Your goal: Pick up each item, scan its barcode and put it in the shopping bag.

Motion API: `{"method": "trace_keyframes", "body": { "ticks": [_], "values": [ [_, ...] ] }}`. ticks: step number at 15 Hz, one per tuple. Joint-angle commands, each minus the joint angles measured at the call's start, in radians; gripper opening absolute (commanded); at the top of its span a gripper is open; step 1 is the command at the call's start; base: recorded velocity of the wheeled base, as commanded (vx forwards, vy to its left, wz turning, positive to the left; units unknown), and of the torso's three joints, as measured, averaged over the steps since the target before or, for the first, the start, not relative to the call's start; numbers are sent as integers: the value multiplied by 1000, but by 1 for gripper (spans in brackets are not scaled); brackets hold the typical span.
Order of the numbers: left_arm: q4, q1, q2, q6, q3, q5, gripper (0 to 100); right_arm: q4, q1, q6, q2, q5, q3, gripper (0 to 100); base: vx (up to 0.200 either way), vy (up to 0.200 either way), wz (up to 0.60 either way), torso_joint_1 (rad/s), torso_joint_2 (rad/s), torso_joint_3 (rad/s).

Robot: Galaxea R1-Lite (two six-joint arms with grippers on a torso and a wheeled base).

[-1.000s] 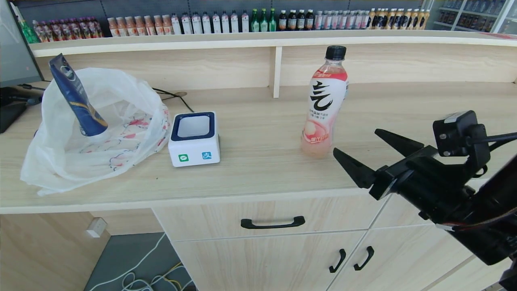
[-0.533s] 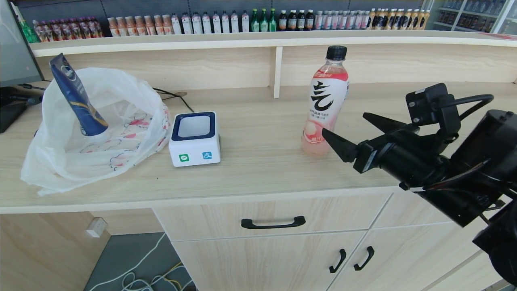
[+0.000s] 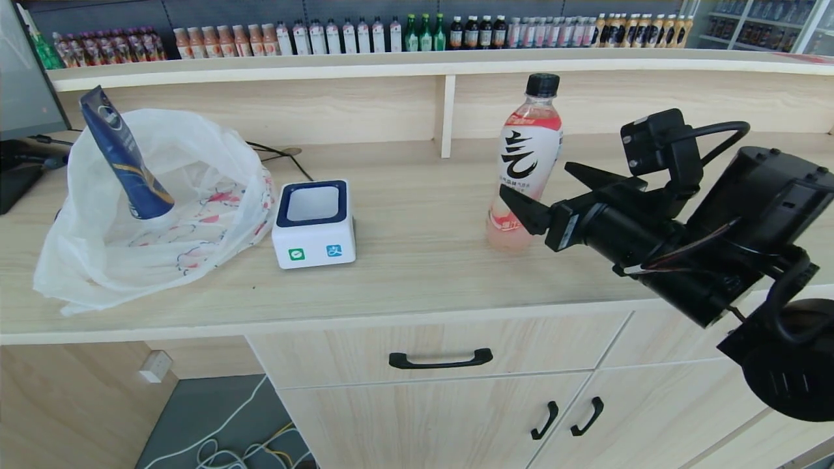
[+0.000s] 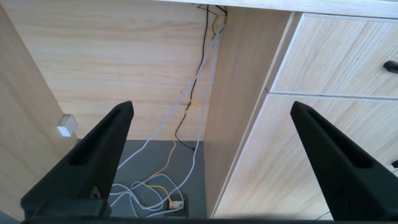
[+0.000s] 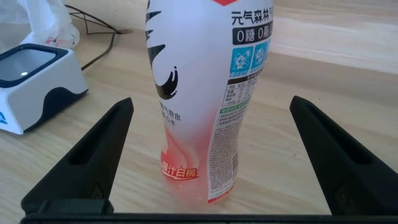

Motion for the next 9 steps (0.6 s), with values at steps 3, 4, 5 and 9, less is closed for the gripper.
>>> {"method": "trace_keyframes", "body": {
  "ticks": [3,4,5,9],
  "values": [
    [0,1,0,0,0,0,100,9,7,0,66,0,-48,100,0,0,0,0,0,0],
    [0,1,0,0,0,0,100,13,7,0,83,0,-66,100,0,0,0,0,0,0],
    [0,1,0,0,0,0,100,13,7,0,96,1,-80,100,0,0,0,0,0,0],
    [0,1,0,0,0,0,100,18,7,1,180,1,-197,100,0,0,0,0,0,0]
  ]
}}
